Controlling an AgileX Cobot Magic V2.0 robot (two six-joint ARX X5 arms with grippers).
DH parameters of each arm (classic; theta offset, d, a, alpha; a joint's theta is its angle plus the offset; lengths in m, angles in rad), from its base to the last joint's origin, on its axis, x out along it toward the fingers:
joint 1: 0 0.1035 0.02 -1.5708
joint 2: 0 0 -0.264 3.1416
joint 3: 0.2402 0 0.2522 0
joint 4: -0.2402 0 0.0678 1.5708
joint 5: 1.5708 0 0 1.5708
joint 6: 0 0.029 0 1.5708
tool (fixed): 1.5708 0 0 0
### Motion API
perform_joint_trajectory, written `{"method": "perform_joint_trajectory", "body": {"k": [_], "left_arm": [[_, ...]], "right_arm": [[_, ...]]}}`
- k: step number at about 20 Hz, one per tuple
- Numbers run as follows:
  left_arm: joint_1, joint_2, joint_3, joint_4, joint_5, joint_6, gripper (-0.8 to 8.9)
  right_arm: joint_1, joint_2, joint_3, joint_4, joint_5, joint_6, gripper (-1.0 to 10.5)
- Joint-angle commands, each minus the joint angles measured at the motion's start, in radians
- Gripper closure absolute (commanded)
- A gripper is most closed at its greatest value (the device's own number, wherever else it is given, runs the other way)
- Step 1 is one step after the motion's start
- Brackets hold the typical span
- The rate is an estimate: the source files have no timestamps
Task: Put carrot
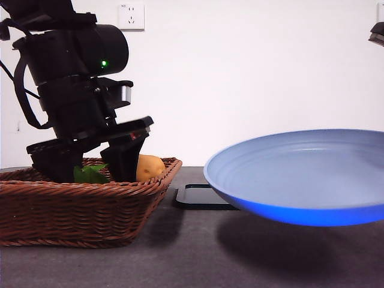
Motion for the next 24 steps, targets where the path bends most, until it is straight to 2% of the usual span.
{"method": "perform_joint_trajectory", "body": {"k": [1, 3, 5, 9, 13, 16, 17, 20, 24], "left_arm": [[-0.011, 0.023, 0.014, -0.011, -0.003, 0.007, 5.84], [-0.01, 0.023, 0.014, -0.023, -0.003, 0.024, 6.58], [-0.01, 0.021, 0.014, -0.036, 0.0, 0.032, 6.93], [-0.006, -0.026, 0.038, -0.093, 0.0, 0.051, 7.01], [-0.008, -0.174, 0.08, -0.136, 0.009, 0.058, 7.01], [-0.021, -0.292, 0.108, -0.082, 0.154, 0.051, 7.01], [-0.036, -0.317, 0.113, -0.048, 0.211, 0.048, 7.01], [-0.115, -0.334, 0.119, 0.046, 0.311, 0.046, 7.01], [-0.274, -0.282, 0.119, 0.091, 0.259, 0.046, 7.01]], "right_arm": [[0.003, 0.003, 0.009, 0.012, -0.002, -0.006, 9.4], [0.003, 0.003, 0.009, 0.012, -0.002, -0.006, 9.4], [0.003, 0.003, 0.009, 0.013, -0.001, -0.006, 9.4], [0.003, 0.003, 0.009, 0.013, 0.024, -0.006, 9.4], [0.003, 0.003, 0.009, 0.013, 0.021, -0.006, 9.4], [0.003, 0.004, 0.009, 0.013, 0.012, -0.003, 9.4], [0.003, 0.004, 0.009, 0.013, 0.008, -0.003, 9.4], [0.003, 0.004, 0.009, 0.027, -0.108, 0.005, 9.4], [0.005, 0.006, 0.009, 0.03, -0.145, 0.023, 9.4]]}}
